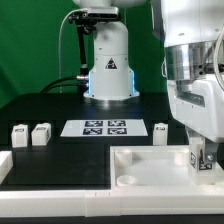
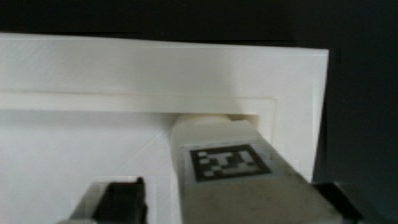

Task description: Assemble one leg

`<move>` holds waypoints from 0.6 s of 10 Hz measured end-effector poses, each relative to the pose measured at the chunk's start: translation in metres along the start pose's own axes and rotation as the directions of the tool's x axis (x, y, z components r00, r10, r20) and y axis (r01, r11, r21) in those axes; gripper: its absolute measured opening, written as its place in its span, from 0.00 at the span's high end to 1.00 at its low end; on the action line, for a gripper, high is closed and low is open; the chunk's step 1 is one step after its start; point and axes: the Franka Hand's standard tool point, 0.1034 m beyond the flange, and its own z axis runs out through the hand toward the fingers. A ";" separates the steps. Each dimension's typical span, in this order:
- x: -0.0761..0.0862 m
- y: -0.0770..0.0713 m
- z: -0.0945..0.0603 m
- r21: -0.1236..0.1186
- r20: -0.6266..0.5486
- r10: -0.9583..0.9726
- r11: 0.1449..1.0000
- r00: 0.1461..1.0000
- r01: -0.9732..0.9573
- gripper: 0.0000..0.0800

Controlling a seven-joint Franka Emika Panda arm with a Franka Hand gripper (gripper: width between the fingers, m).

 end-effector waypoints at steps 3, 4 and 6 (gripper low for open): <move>-0.002 -0.001 -0.001 0.002 -0.001 -0.290 0.957 0.957 0.290 0.20; -0.001 -0.002 -0.002 0.001 -0.005 -0.438 0.899 0.899 0.438 0.19; 0.004 -0.002 -0.003 -0.003 -0.008 -0.634 0.773 0.773 0.634 0.19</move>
Offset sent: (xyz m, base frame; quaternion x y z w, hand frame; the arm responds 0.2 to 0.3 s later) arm -0.0046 0.0032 0.0095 -0.0169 -0.0010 -0.2627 0.9647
